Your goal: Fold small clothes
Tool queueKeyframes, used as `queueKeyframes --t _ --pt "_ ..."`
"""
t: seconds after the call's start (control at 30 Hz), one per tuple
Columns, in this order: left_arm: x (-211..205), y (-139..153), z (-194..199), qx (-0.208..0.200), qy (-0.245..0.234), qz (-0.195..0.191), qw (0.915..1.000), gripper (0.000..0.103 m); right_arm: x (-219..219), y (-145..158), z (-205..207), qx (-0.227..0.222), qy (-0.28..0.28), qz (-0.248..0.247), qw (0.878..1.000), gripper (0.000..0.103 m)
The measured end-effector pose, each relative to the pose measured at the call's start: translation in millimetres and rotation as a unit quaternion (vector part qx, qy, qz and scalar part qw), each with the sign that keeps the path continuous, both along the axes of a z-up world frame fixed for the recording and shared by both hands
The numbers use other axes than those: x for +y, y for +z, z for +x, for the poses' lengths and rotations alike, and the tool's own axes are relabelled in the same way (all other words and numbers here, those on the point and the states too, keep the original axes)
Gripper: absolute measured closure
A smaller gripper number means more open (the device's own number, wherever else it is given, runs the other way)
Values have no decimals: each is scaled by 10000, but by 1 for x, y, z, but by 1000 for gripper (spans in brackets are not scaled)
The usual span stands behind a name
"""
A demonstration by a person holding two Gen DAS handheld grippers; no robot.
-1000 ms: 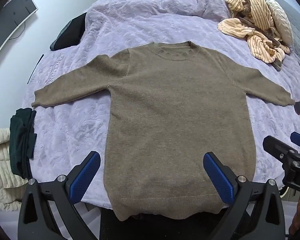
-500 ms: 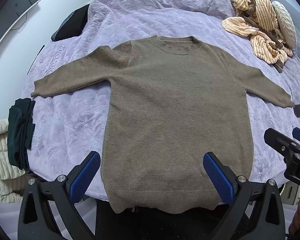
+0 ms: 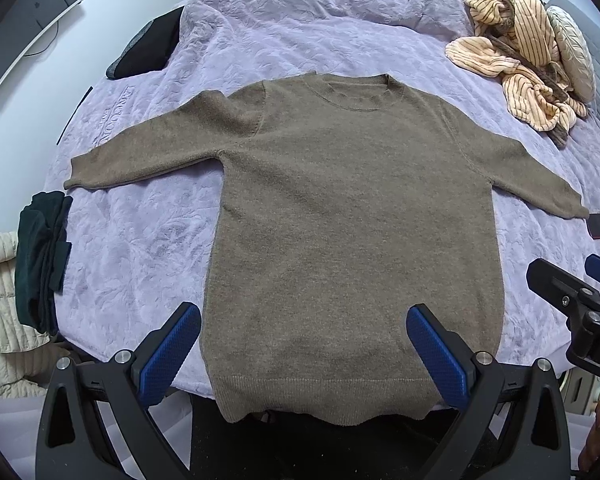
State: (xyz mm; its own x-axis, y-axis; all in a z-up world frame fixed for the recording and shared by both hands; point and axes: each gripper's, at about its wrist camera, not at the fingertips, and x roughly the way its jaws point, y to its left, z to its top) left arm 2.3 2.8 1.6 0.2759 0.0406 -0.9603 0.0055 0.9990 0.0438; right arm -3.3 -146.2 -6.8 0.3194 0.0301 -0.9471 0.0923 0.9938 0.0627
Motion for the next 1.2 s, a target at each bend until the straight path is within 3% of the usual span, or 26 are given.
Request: queueKeyframes --t 1.2 --pt "-13 4 -6 29 -14 55 10000 0 -10 5 -4 2 2 -45 10000 0"
